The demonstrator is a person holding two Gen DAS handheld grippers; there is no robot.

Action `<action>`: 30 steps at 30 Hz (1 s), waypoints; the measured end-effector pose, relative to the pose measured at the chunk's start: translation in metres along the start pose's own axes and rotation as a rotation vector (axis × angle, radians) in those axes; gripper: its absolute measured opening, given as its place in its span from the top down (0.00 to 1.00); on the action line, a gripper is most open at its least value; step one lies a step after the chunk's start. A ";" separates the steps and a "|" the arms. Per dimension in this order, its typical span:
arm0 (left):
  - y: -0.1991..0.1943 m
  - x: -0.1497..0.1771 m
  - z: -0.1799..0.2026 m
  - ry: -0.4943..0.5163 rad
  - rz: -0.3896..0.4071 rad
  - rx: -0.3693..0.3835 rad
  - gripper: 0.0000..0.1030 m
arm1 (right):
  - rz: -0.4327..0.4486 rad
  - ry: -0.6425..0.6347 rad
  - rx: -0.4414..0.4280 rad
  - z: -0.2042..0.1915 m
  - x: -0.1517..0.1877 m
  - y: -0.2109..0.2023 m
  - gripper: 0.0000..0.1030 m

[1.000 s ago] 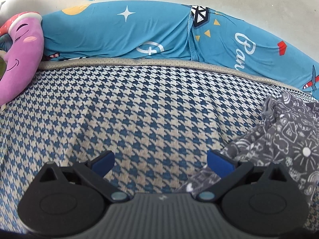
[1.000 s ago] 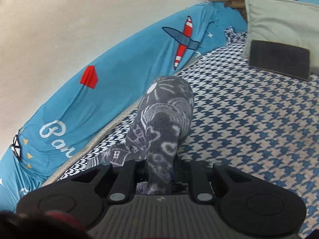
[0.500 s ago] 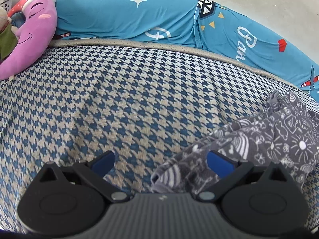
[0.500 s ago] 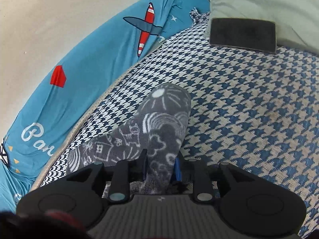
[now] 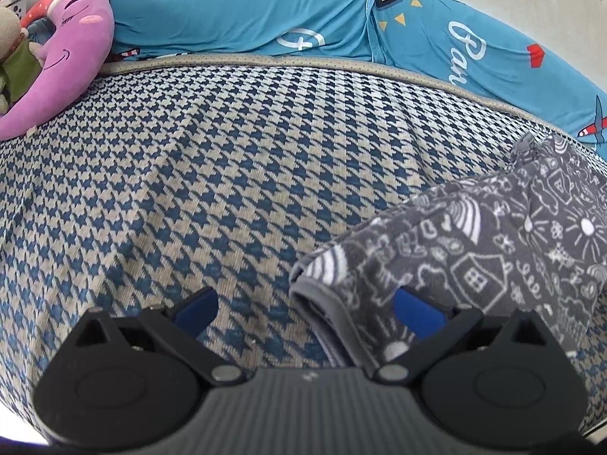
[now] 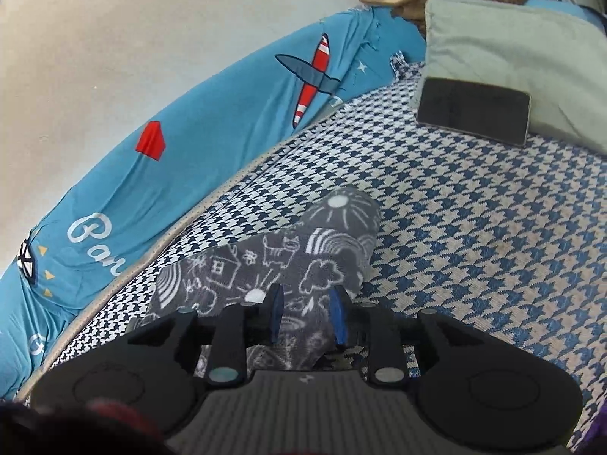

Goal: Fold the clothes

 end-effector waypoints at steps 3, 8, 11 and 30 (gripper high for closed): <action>0.002 0.008 -0.001 -0.004 -0.012 -0.006 0.00 | 0.007 -0.028 -0.025 -0.006 0.003 -0.008 0.74; 0.004 0.018 -0.005 -0.028 -0.026 -0.004 0.00 | -0.022 -0.116 -0.109 -0.030 0.022 -0.016 0.74; 0.003 0.021 -0.006 -0.029 -0.023 -0.009 0.00 | -0.049 -0.189 -0.175 -0.050 0.040 -0.020 0.74; -0.005 0.035 -0.013 -0.045 0.004 -0.022 0.00 | -0.233 -0.533 -0.496 -0.132 0.161 -0.057 0.74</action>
Point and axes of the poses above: each gripper's, at about its wrist camera, not at the fingertips, and y roughly the way its jaws point, z to its right, x to its underside, the point moved 9 cm from there along y, roughly the way its jaws point, and after that the axes turned 3 degrees about x, right-handed, at the moved point
